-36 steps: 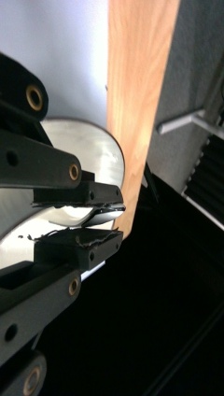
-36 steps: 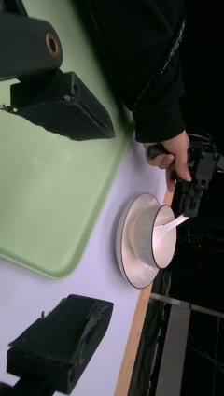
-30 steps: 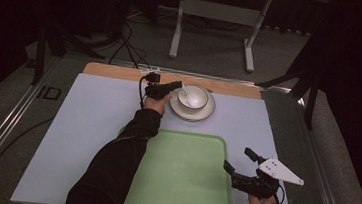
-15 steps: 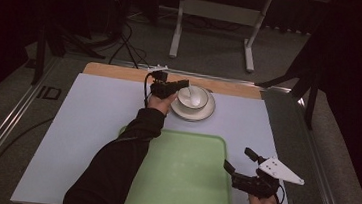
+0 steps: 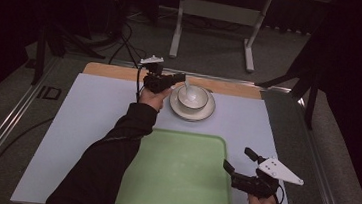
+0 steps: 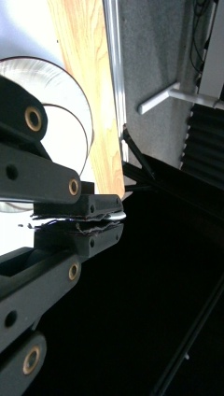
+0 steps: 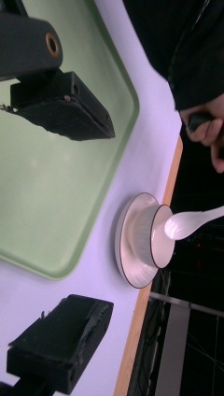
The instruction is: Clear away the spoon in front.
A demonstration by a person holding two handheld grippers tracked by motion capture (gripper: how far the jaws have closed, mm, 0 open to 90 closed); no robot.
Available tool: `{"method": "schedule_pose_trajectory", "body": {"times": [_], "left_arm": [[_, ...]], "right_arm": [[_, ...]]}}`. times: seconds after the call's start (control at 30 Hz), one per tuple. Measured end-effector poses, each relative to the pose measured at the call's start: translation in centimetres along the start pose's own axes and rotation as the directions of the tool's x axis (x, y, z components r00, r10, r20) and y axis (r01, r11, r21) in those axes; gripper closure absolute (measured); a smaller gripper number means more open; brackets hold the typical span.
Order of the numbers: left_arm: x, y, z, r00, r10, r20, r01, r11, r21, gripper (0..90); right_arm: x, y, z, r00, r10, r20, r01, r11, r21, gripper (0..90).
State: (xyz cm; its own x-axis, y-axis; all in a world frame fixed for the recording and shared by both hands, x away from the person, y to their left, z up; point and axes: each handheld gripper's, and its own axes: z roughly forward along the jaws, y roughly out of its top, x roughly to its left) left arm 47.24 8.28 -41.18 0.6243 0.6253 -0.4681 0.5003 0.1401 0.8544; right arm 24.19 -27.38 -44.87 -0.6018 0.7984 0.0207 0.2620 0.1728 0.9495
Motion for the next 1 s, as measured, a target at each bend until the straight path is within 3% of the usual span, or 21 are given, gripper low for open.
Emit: {"method": "schedule_pose_trajectory", "body": {"times": [0.27,0.53,0.6,0.63,0.8,0.87,1.0], "left_arm": [[-0.9,1.0,-3.1,0.9999,0.012,0.011,-0.012,0.9998,0.018,86.2],[-2.3,1.4,-7.3,0.9986,0.051,0.016,-0.052,0.9957,0.077,86.2],[-2.3,1.4,-7.3,0.9986,0.051,0.016,-0.052,0.9957,0.077,86.1],[-2.7,1.4,-8.6,0.9977,0.064,0.023,-0.065,0.9939,0.089,86.1],[-3.0,1.3,-9.8,0.9970,0.072,0.031,-0.075,0.9913,0.108,86.1],[-3.4,1.1,-11.2,0.9955,0.085,0.043,-0.090,0.9865,0.137,86.1],[-3.6,0.7,-12.1,0.9939,0.094,0.057,-0.102,0.9814,0.162,86.1]], "right_arm": [[0.2,0.1,0.0,1.0000,-0.007,-0.003,0.007,1.000,-0.009,14.2],[0.3,0.2,0.1,0.9999,-0.011,0.000,0.011,1.000,-0.009,14.2],[0.3,0.2,0.1,0.9999,-0.013,-0.001,0.013,1.000,-0.009,14.2],[0.4,0.2,0.2,0.9999,-0.013,-0.002,0.013,1.000,-0.005,14.2],[0.5,0.2,0.3,0.9998,-0.018,-0.004,0.018,1.000,-0.004,14.2],[0.5,0.3,0.4,0.9999,-0.016,-0.007,0.016,1.000,-0.007,14.2],[0.5,0.3,0.4,0.9998,-0.016,-0.014,0.016,1.000,-0.011,14.2]]}}
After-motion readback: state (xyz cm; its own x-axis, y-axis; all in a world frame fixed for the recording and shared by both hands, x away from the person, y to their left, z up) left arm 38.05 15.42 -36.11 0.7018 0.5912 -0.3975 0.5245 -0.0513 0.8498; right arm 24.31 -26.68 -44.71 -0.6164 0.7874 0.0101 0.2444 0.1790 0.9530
